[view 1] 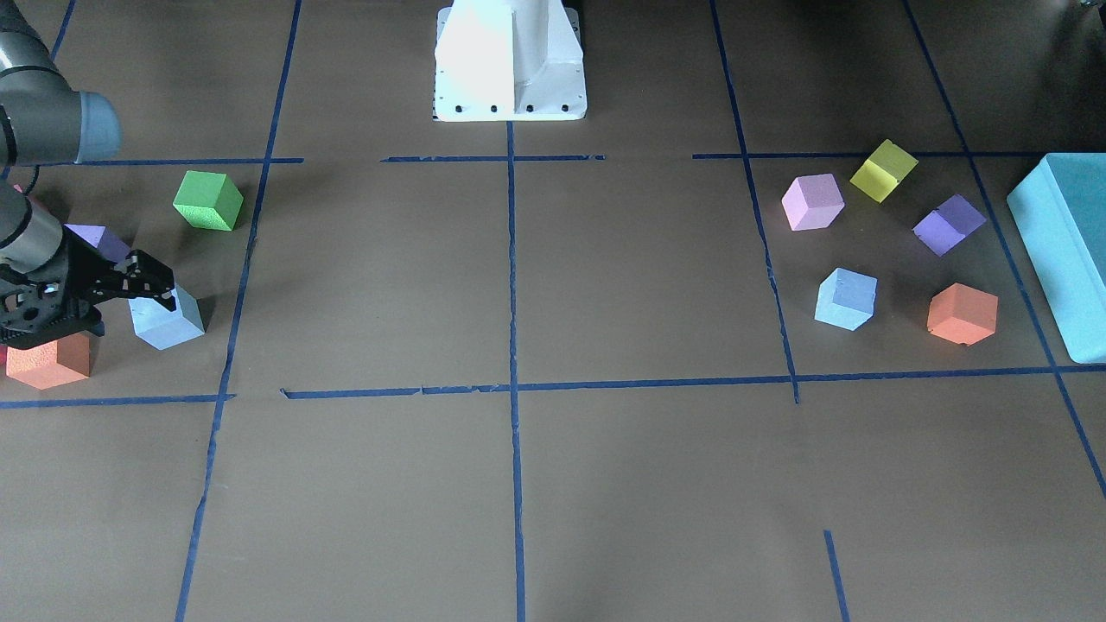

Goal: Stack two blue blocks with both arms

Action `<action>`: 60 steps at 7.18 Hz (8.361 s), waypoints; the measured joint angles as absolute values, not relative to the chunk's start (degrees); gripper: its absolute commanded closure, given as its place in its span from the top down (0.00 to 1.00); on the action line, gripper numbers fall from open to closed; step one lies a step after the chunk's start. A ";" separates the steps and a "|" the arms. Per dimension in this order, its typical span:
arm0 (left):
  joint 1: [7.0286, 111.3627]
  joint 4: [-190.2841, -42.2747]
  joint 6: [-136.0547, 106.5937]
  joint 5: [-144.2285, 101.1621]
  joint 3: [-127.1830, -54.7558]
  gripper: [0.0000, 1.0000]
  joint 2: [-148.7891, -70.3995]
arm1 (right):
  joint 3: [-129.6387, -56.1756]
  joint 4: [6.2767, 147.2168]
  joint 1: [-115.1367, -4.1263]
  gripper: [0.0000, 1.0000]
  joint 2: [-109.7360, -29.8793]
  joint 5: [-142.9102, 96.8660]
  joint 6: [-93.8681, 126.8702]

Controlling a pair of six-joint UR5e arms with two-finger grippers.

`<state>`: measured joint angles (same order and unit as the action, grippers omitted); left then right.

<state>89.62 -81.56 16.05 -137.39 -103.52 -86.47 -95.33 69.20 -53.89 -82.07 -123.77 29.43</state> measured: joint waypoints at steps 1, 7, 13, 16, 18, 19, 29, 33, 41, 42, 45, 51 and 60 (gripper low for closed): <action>89.64 -81.56 16.06 -137.43 -103.73 1.00 -86.48 | -94.57 69.11 -53.02 0.99 -82.22 -123.12 29.62; 89.65 -81.48 15.82 -137.50 -105.95 1.00 -86.49 | -93.59 69.66 -50.37 0.00 -78.74 -122.99 32.56; 89.63 -81.36 15.55 -137.31 -108.98 1.00 -86.47 | -81.98 79.89 -35.95 0.01 -45.00 -116.43 71.56; 89.60 -81.30 15.57 -137.13 -109.25 1.00 -86.42 | -76.57 79.98 -31.96 0.09 -39.95 -113.67 77.84; 89.57 -81.30 15.41 -137.25 -109.24 1.00 -86.42 | -75.72 80.04 -30.67 0.42 -39.34 -111.92 79.16; 89.56 -81.28 15.34 -137.32 -109.15 1.00 -86.41 | -75.58 80.08 -30.32 0.46 -39.28 -111.68 79.05; 81.69 -82.80 4.50 -139.18 -108.26 1.00 -89.64 | -87.07 86.07 -33.40 1.00 -43.90 -110.94 74.92; 66.28 -101.21 -7.30 -136.90 -96.24 1.00 -96.20 | -107.12 91.39 -46.32 1.00 -61.94 -120.00 60.36; 52.46 -103.70 -15.87 -126.53 -91.51 0.81 -101.53 | -107.62 90.79 -45.87 1.00 -65.39 -119.15 57.74; 52.05 -103.73 -16.37 -126.37 -90.86 0.42 -101.94 | -107.60 90.79 -45.77 1.00 -65.41 -119.11 57.74; 51.43 -103.50 -18.19 -126.25 -90.55 0.07 -102.90 | -107.65 90.79 -45.72 1.00 -65.55 -119.09 57.69; 45.57 -91.99 -45.68 -126.17 -96.84 0.07 -122.47 | -111.53 90.88 -56.51 1.00 -74.57 -125.11 43.73; 33.53 -90.03 -61.93 -114.68 -81.07 0.09 -143.53 | -110.96 90.97 -65.60 1.00 -81.54 -130.33 28.73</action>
